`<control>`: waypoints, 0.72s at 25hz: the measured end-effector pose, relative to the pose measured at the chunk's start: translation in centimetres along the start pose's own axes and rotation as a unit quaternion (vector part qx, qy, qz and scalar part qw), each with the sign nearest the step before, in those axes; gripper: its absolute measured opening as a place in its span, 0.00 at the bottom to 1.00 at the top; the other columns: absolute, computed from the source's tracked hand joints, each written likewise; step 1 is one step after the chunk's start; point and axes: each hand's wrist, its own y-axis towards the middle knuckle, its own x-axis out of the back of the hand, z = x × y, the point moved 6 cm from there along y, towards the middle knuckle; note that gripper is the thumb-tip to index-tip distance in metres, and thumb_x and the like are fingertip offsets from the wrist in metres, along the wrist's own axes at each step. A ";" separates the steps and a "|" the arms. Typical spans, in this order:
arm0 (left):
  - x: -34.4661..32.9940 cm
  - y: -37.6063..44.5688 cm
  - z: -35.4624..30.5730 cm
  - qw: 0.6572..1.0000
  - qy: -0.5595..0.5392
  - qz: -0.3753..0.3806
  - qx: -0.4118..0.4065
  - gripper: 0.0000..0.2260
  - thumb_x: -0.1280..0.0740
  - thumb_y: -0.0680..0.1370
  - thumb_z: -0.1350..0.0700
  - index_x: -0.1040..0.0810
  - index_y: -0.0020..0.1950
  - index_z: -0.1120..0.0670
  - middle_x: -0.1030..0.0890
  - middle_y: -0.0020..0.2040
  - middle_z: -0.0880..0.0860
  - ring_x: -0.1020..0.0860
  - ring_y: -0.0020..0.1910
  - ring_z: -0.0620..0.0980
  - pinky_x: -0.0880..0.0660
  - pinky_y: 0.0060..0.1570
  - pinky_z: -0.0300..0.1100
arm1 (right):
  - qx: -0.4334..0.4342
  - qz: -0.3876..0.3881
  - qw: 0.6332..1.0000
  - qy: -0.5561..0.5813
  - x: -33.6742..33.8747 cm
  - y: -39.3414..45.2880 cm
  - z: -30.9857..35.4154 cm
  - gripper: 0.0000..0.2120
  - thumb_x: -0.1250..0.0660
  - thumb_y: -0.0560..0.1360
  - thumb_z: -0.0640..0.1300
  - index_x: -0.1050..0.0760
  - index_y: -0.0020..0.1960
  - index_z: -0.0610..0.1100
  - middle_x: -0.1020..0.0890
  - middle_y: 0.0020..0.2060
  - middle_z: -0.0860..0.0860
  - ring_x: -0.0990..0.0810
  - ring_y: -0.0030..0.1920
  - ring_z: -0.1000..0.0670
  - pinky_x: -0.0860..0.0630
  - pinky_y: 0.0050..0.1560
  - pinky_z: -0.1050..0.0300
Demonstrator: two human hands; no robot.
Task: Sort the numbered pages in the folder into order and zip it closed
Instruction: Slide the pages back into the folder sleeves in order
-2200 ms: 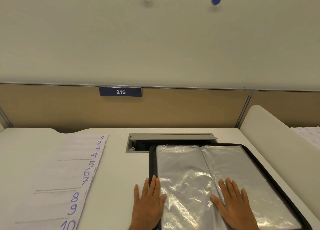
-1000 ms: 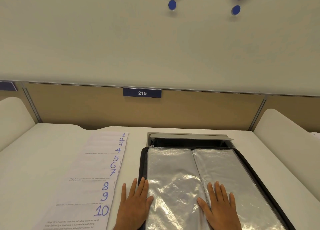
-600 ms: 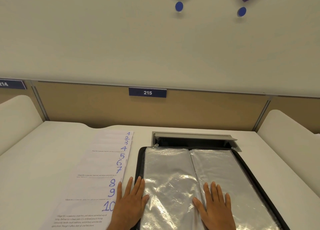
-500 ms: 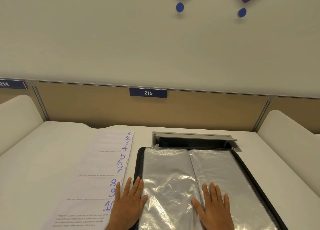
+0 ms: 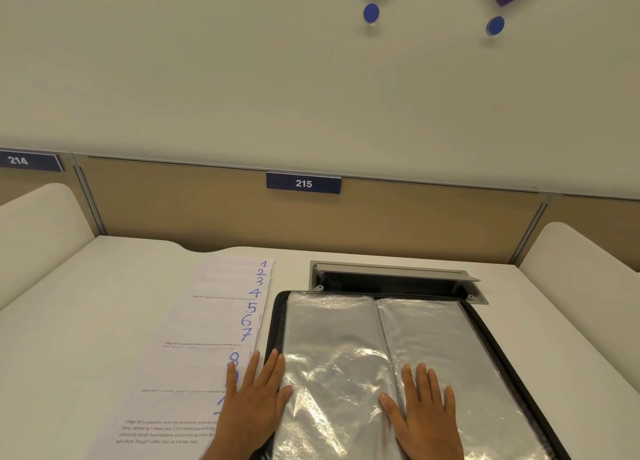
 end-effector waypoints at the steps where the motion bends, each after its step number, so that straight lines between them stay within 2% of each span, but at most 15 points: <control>1: 0.1 0.0 0.0 1.000 -0.001 -0.003 0.003 0.31 0.57 0.84 0.39 0.24 0.71 0.53 0.24 0.71 0.50 0.31 0.70 0.56 0.52 0.71 0.63 | 0.000 0.003 1.000 -0.003 0.0 0.1 0.0 0.62 0.87 0.53 0.77 0.63 0.81 0.52 0.61 0.81 0.48 0.62 0.81 0.46 0.63 0.78 0.41; 3: 0.3 -0.1 0.1 1.000 -0.005 0.002 0.009 0.30 0.57 0.84 0.39 0.23 0.70 0.52 0.24 0.70 0.50 0.28 0.70 0.57 0.54 0.71 0.62 | 0.005 0.015 1.000 -0.004 0.1 0.2 0.0 0.60 0.85 0.55 0.78 0.63 0.81 0.52 0.61 0.81 0.47 0.62 0.81 0.45 0.63 0.78 0.40; 5: 0.4 -0.2 0.0 1.000 -0.007 0.017 0.013 0.29 0.56 0.84 0.39 0.24 0.71 0.51 0.24 0.71 0.48 0.24 0.67 0.57 0.55 0.71 0.60 | 0.006 0.011 1.000 0.000 0.6 0.2 0.3 0.56 0.79 0.61 0.78 0.58 0.82 0.51 0.57 0.81 0.46 0.59 0.81 0.44 0.62 0.78 0.37; 7: 0.5 -0.4 0.1 0.999 -0.014 0.032 0.018 0.28 0.56 0.84 0.39 0.25 0.72 0.51 0.25 0.72 0.47 0.24 0.68 0.55 0.55 0.71 0.59 | 0.037 -0.044 0.998 -0.012 1.5 -0.5 1.6 0.50 0.69 0.71 0.76 0.43 0.81 0.48 0.44 0.80 0.44 0.49 0.81 0.41 0.58 0.76 0.33; 9: 0.7 -0.6 0.2 0.999 -0.023 0.037 0.027 0.27 0.55 0.84 0.40 0.27 0.73 0.51 0.26 0.73 0.47 0.25 0.69 0.53 0.55 0.72 0.57 | 0.097 -0.073 0.993 0.006 1.5 -2.0 4.4 0.41 0.56 0.77 0.72 0.30 0.74 0.44 0.31 0.75 0.44 0.39 0.77 0.42 0.50 0.74 0.35; 10: 0.9 -0.8 0.2 0.999 -0.027 0.034 0.031 0.27 0.55 0.85 0.41 0.27 0.74 0.51 0.27 0.73 0.47 0.26 0.70 0.53 0.55 0.72 0.57 | 0.136 -0.084 0.987 0.014 1.3 -3.0 6.4 0.39 0.52 0.78 0.71 0.28 0.72 0.44 0.28 0.73 0.44 0.37 0.76 0.43 0.47 0.72 0.37; 12: 1.3 -0.8 0.2 0.999 -0.029 0.023 0.032 0.26 0.55 0.85 0.43 0.28 0.74 0.52 0.27 0.73 0.48 0.29 0.72 0.53 0.54 0.73 0.58 | 0.179 -0.052 0.982 0.029 0.1 -5.0 10.6 0.41 0.49 0.75 0.75 0.26 0.71 0.46 0.26 0.71 0.46 0.32 0.74 0.44 0.46 0.71 0.42; 14: 1.4 -0.8 0.0 0.999 -0.021 0.016 0.025 0.24 0.52 0.84 0.45 0.28 0.74 0.53 0.27 0.73 0.49 0.33 0.73 0.52 0.51 0.72 0.60 | 0.177 -0.009 0.983 0.055 -1.6 -6.1 13.7 0.47 0.49 0.67 0.82 0.21 0.67 0.49 0.22 0.67 0.47 0.23 0.68 0.42 0.48 0.70 0.44; 15: 1.3 -0.9 0.0 0.999 -0.018 0.020 0.024 0.24 0.49 0.83 0.46 0.27 0.73 0.53 0.26 0.73 0.50 0.33 0.73 0.53 0.49 0.72 0.61 | 0.172 -0.012 0.983 0.064 -2.1 -6.4 14.8 0.50 0.50 0.64 0.85 0.19 0.64 0.49 0.20 0.65 0.46 0.21 0.65 0.40 0.49 0.70 0.42; 18: 0.7 -1.0 0.2 0.998 -0.019 0.057 0.033 0.24 0.48 0.82 0.46 0.26 0.72 0.53 0.26 0.72 0.51 0.30 0.72 0.55 0.52 0.72 0.62 | 0.168 -0.028 0.983 0.070 -3.0 -6.7 15.9 0.55 0.51 0.59 0.87 0.22 0.65 0.47 0.20 0.65 0.43 0.30 0.68 0.39 0.49 0.70 0.37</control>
